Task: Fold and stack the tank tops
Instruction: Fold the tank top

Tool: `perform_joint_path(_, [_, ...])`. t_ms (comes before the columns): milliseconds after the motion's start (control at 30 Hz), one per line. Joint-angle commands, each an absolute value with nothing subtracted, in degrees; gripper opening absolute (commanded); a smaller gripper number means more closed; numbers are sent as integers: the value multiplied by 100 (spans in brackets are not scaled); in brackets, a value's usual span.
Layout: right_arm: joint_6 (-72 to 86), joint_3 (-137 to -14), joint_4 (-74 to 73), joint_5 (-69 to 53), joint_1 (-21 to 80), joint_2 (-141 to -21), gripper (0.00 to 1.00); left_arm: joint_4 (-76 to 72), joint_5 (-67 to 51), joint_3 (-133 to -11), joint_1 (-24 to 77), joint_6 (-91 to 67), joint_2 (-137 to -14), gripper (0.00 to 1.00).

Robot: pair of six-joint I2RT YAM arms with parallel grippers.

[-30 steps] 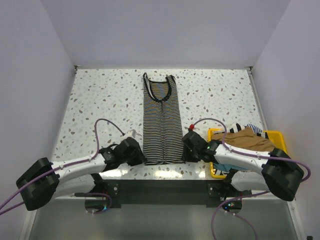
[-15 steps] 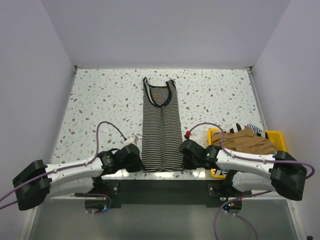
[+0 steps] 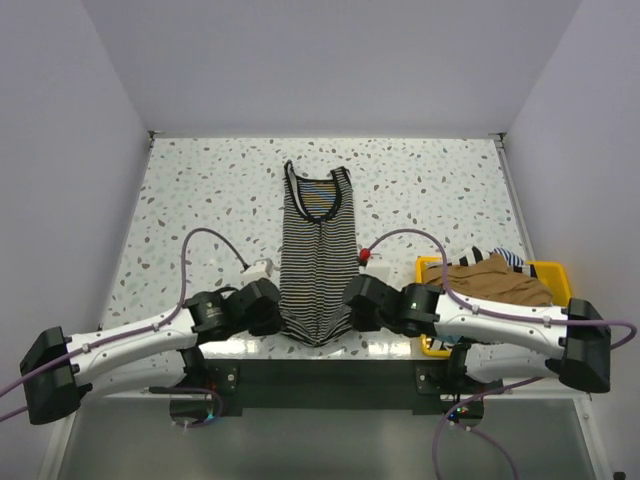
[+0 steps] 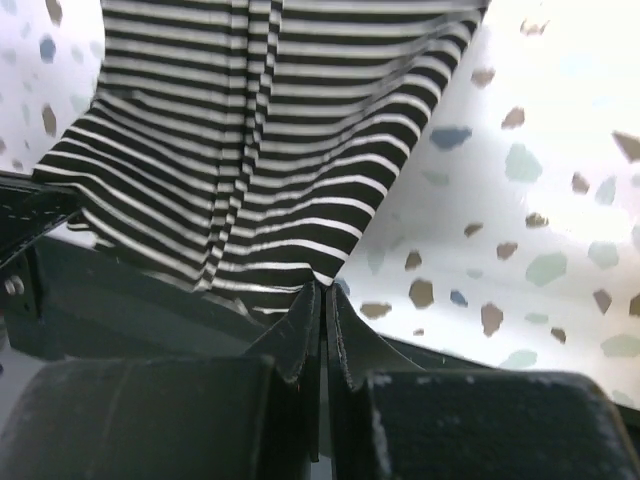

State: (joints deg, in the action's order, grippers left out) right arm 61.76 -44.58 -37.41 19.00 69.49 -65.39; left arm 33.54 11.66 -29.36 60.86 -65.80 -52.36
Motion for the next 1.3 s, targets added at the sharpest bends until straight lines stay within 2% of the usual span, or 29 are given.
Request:
perform_joint_path(0, [5837, -4877, -3701, 2206, 6523, -6837, 0, 3113, 1503, -3401, 5433, -5890, -5387, 0])
perform_joint_path(233, [4915, -5588, -3261, 1925, 5538, -7391, 0, 2366, 1477, -4147, 4553, -4976, -6063, 0])
perform_joint_path(567, [3956, -6784, -3024, 1556, 4159, -8489, 0, 1328, 1135, -5132, 3500, -4483, -7434, 0])
perform_joint_path(833, [3498, -8022, -2716, 1021, 3305, -9851, 1, 512, 950, -6387, 2848, -4123, -9244, 0])
perform_joint_path(867, [3446, -8155, -2655, 933, 3174, -10192, 5, 431, 827, -6503, 2726, -4079, -9646, 0])
perform_joint_path(900, [3358, -8287, -2559, 871, 3112, -10343, 16, 422, 844, -6626, 2681, -4069, -9842, 4])
perform_joint_path(933, [3366, -8558, -2532, 879, 3068, -10493, 21, 161, 809, -6766, 2620, -4000, -10018, 17])
perform_joint_path(967, [3340, -8665, -2496, 835, 2954, -10807, 26, 89, 756, -6802, 2506, -3973, -10298, 22])
perform_joint_path(1000, [3279, -8770, -2366, 774, 2892, -10924, 40, -121, 765, -6890, 2444, -3981, -10405, 29])
perform_joint_path(1033, [3261, -8998, -2373, 730, 2848, -11055, 47, -219, 721, -6925, 2374, -4025, -10476, 41])
perform_joint_path(1100, [3182, -9105, -2321, 651, 2760, -11171, 63, -316, 685, -6882, 2259, -4034, -10451, 48])
perform_joint_path(1133, [3156, -9140, -2338, 685, 2760, -11145, 65, -351, 746, -6838, 2241, -4008, -10372, 54])
perform_joint_path(1267, [3164, -8834, -2593, 1062, 2873, -10899, 65, -203, 940, -6548, 2259, -3990, -9810, 57])
